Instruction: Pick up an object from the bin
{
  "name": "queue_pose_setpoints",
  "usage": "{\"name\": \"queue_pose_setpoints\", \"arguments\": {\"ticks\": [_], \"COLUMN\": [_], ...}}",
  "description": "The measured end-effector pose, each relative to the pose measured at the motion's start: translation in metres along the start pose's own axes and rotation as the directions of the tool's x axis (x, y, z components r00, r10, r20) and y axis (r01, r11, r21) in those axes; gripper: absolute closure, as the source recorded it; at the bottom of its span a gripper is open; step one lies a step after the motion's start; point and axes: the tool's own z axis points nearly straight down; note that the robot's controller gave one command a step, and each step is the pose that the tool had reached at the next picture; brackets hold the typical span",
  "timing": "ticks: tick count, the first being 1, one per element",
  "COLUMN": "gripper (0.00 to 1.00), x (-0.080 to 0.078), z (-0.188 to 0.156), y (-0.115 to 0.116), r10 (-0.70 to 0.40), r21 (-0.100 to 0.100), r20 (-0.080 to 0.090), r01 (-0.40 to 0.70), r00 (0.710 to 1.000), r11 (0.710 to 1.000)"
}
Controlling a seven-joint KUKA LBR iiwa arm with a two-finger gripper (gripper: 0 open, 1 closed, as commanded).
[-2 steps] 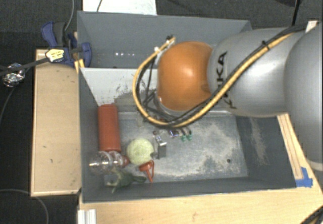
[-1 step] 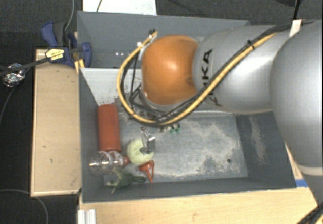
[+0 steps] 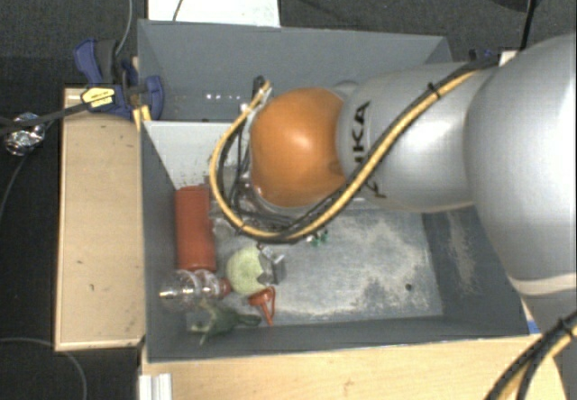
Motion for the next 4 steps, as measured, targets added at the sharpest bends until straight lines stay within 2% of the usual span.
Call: {"name": "queue_pose_setpoints", "arguments": {"ticks": [1, 3, 4], "gripper": [1.0, 1.0, 1.0], "x": [-0.001, 0.0, 0.0], "z": [0.039, 0.034, 0.015], "y": [-0.008, -0.007, -0.007], "r10": [-0.072, -0.071, -0.07], "r21": [-0.003, -0.005, -0.005], "r20": [0.001, 0.0, -0.001], "r01": [0.072, 0.071, 0.07], "r00": [0.997, 0.997, 0.998], "r11": [0.997, 0.997, 0.998]}}
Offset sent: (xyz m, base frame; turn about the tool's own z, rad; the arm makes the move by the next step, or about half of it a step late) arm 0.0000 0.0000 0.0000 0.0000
